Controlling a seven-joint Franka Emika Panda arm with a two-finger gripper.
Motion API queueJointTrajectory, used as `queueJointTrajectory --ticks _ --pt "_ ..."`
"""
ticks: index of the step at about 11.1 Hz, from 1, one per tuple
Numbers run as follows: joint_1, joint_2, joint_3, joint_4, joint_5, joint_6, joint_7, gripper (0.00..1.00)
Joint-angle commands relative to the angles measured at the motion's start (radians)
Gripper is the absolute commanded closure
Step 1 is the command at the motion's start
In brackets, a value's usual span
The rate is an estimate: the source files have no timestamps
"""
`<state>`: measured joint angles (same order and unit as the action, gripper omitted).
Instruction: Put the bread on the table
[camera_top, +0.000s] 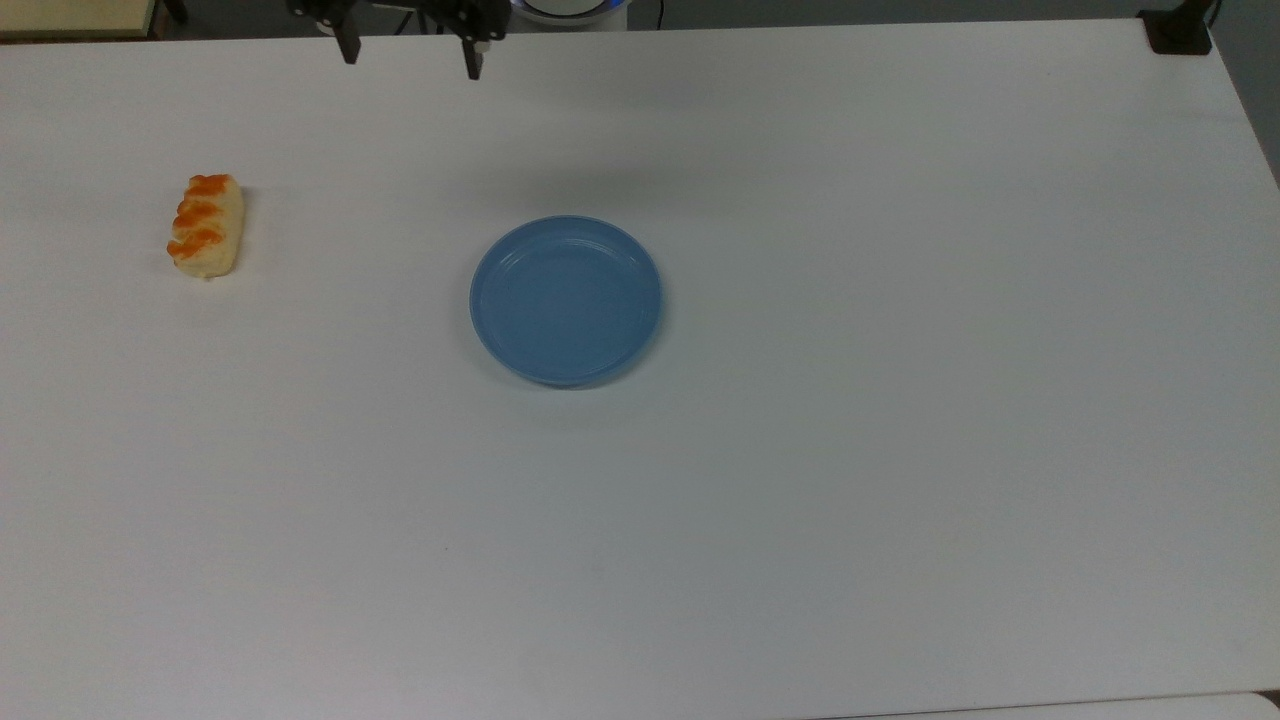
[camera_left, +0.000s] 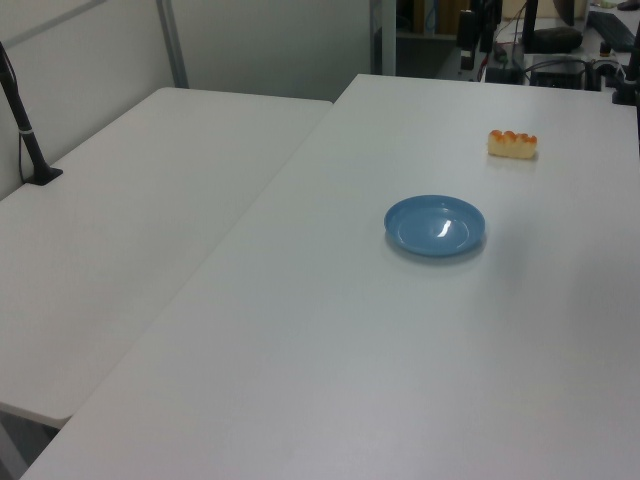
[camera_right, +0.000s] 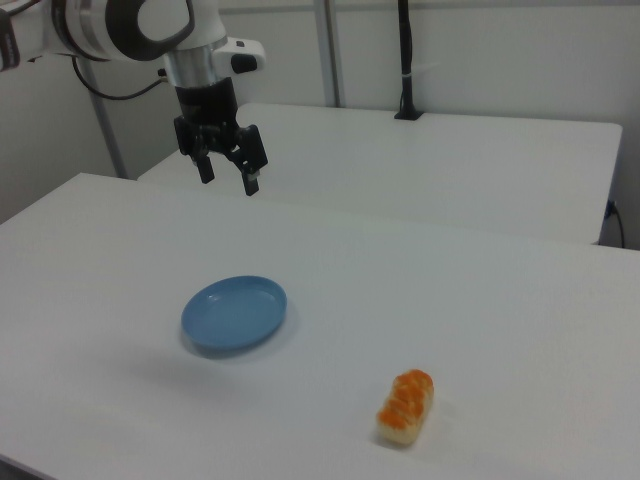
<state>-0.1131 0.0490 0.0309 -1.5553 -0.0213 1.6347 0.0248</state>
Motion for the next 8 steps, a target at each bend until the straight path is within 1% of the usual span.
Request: queueJointTrajectory --ticks 1,4,5,8 --pt "0.078 -0.008 -0.083 -0.009 0.026 0.025 -0.011 0.00" --pt "0.085 -0.015 -0.101 0.007 0.076 0.014 -0.003 0.00" --pt "0.089 -0.017 -0.098 0.004 0.078 0.014 0.021 0.00" --pt "0.084 -0.012 -0.101 0.004 0.077 0.024 0.015 0.00"
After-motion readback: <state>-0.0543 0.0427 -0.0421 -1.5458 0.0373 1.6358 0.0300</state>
